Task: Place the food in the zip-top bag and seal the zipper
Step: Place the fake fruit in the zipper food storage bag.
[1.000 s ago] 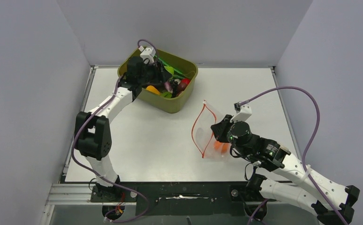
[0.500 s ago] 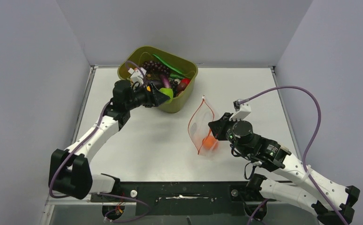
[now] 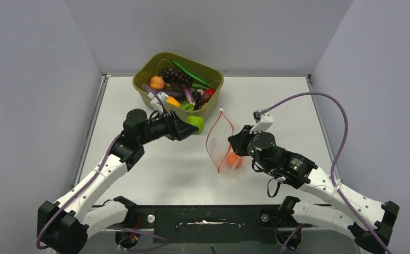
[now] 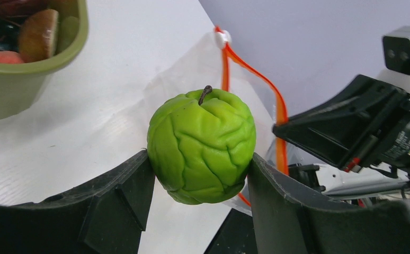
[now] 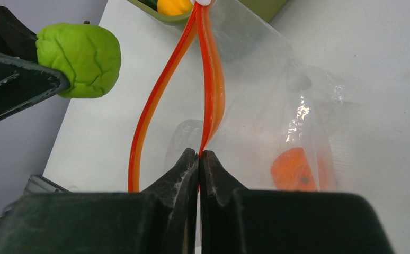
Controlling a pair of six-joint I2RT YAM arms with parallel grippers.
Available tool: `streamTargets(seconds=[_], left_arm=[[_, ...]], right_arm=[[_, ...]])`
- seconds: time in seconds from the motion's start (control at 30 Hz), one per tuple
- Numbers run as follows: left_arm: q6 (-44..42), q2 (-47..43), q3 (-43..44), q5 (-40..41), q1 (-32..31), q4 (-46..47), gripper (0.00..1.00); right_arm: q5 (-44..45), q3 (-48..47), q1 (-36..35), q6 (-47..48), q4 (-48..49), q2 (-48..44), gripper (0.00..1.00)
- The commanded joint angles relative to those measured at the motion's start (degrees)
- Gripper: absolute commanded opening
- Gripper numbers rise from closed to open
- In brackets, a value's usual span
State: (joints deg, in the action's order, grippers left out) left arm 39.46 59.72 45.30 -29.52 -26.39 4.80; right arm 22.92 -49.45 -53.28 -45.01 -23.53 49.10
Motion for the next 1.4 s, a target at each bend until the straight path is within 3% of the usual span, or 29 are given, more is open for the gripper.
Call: streamTargets(seconds=[0.0, 0.67, 0.87, 1.1, 1.37], left_arm=[[1.34, -1.73, 2.19, 0.98, -3.86, 0.42, 0.35], [2.28, 4.11, 3.87, 9.6, -16.67, 3.9, 0.35], [0.17, 4.99, 3.79, 13.41, -17.55, 1.01, 0.41], [-0.38, 5.2, 4.53, 13.78, -18.42, 0.27, 0.56], [-1.12, 4.99, 5.04, 13.34, -18.89, 0.04, 0.65]], right_arm=[[-0.6, -0.75, 0.28, -0.19, 4.02, 0.79, 0.0], [-1.47, -0.21, 0.19, -0.96, 4.72, -0.13, 0.0], [-1.56, -0.03, 0.24, -0.97, 4.69, -0.29, 0.0], [-1.58, 0.31, 0.2, -1.04, 4.96, -0.13, 0.0], [-1.65, 0.54, 0.19, -1.38, 5.16, 0.16, 0.0]])
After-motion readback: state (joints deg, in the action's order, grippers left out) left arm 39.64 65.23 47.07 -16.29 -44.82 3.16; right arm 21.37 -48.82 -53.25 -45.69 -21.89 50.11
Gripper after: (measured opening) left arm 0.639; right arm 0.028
